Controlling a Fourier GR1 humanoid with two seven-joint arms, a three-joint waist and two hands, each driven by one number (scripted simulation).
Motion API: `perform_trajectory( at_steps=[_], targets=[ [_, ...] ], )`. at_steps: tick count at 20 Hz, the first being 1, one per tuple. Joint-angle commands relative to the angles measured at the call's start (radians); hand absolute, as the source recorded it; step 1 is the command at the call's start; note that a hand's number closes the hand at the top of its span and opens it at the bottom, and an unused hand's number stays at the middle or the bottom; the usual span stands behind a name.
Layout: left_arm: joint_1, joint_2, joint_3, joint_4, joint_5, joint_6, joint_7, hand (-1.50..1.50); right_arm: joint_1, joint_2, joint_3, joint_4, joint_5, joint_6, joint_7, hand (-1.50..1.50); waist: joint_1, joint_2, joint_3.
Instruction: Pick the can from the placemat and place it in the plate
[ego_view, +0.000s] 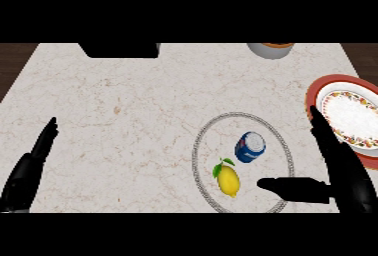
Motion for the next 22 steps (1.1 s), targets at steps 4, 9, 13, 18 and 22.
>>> perform_trajectory(
  at_steps=[4,9,13,18,22],
  targets=[
    [0.025,0.012,0.041,0.007,0.001,-0.044,-0.032,0.00,-0.104,-0.020,0.006,0.152,-0.069,0.212,0.055,-1.50,0.002,0.000,0.001],
    [0.047,-0.032,0.042,-0.012,-0.044,-0.047,-0.027,0.00,-0.134,0.092,0.032,0.289,-0.011,0.269,-0.009,-1.50,-0.003,-0.001,0.001],
    [-0.056,-0.079,0.059,0.072,-0.083,-0.054,-0.010,0.00,-0.061,0.091,-0.020,0.293,-0.033,0.360,-0.111,-1.50,-0.011,-0.001,0.001],
    [-0.019,-0.098,0.106,0.053,-0.109,-0.087,-0.038,0.00,-0.134,0.185,-0.058,0.357,-0.009,0.444,-0.069,-1.50,-0.008,-0.001,0.001],
    [-0.011,-0.093,0.119,-0.042,-0.109,-0.113,0.064,0.00,-0.169,0.235,-0.057,0.414,0.021,0.481,-0.061,-1.50,-0.006,-0.001,0.001]
  ],
)
